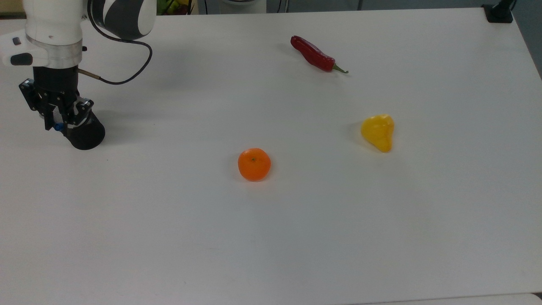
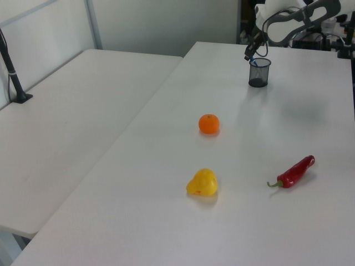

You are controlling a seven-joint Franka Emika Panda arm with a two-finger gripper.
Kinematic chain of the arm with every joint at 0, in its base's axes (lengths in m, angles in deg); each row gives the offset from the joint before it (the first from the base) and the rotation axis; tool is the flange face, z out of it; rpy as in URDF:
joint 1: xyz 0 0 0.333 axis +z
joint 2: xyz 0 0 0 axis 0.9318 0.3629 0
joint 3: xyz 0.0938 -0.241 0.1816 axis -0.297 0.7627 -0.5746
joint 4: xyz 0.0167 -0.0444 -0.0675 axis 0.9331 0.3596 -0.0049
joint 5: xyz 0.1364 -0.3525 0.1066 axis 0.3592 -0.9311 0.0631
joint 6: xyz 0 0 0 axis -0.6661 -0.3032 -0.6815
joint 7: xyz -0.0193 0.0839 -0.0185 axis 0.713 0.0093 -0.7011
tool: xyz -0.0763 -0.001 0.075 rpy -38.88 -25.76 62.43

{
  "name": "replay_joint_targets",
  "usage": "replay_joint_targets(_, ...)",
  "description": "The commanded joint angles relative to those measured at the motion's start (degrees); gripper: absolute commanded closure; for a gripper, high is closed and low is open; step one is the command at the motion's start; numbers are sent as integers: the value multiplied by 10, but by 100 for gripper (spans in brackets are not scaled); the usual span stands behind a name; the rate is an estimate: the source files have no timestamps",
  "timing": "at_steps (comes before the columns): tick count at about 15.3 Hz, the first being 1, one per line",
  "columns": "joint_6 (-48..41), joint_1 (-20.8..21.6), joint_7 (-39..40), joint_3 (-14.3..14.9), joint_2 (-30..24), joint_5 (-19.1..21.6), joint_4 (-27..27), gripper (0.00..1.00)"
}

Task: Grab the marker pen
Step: 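Lower the gripper and close it on the blue-capped marker, then lift the marker straight up out of the pen cup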

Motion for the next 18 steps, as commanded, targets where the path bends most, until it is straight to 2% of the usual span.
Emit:
replay_joint_targets(1,14,2,-2,4,-3,-11,11,82)
replay_joint_targets(4,13,2,-3,4,-4,-11,11,95)
replay_joint_targets(10,10,0,-5,5,-22,-10,9,96)
replay_joint_targets(18,4,0,-8,5,-103,-4,9,98)
